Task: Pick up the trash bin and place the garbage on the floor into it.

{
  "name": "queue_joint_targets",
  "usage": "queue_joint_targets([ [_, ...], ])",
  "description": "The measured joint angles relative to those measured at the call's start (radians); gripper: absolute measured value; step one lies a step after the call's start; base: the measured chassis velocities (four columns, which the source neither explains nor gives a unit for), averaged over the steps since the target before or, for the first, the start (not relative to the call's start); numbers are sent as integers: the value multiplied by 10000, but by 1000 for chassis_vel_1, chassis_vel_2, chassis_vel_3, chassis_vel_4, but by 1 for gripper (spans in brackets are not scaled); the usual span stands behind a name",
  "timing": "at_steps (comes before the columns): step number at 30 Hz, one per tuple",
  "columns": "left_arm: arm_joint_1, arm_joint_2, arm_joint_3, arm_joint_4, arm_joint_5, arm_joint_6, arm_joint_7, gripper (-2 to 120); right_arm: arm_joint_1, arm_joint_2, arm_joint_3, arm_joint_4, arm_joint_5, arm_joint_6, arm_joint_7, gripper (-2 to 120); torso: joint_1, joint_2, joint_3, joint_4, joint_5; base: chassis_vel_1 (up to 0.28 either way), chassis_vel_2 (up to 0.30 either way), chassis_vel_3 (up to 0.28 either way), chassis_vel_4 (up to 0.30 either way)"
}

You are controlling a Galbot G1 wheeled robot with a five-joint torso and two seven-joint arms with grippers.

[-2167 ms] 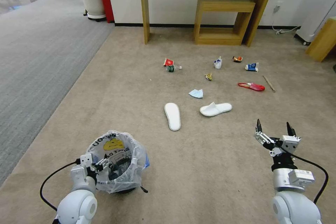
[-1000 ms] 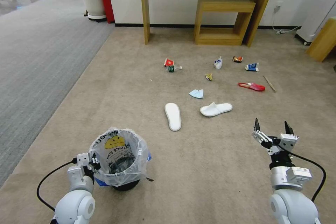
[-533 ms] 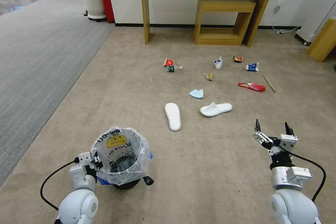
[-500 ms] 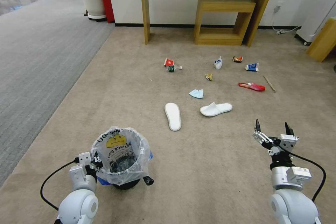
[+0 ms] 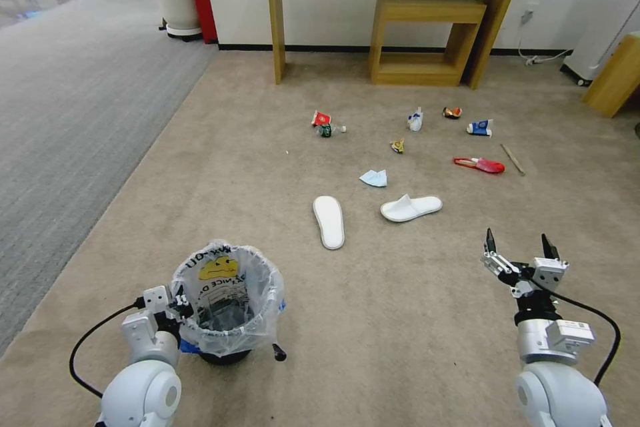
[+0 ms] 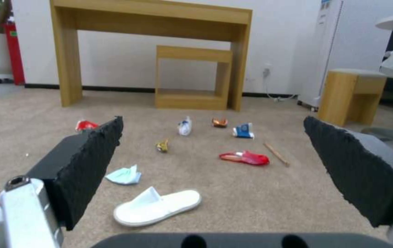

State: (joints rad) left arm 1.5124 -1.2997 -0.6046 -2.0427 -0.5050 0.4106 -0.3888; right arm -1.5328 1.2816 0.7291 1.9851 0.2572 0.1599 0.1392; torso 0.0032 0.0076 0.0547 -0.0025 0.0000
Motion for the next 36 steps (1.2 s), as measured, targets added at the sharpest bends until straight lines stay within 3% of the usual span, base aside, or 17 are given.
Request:
queue_joint_targets([
  [18, -94, -53, -406, -419, -526, 19, -34, 3, -47, 65, 47, 58, -96, 7, -50, 100, 0, 0, 0, 0, 0, 0, 0, 0, 0],
  [36, -308, -688, -669, -969, -1162, 50, -67, 3, -26, -47, 87, -73, -116, 24, -91, 100, 0, 0, 0, 0, 0, 0, 0, 0, 0],
])
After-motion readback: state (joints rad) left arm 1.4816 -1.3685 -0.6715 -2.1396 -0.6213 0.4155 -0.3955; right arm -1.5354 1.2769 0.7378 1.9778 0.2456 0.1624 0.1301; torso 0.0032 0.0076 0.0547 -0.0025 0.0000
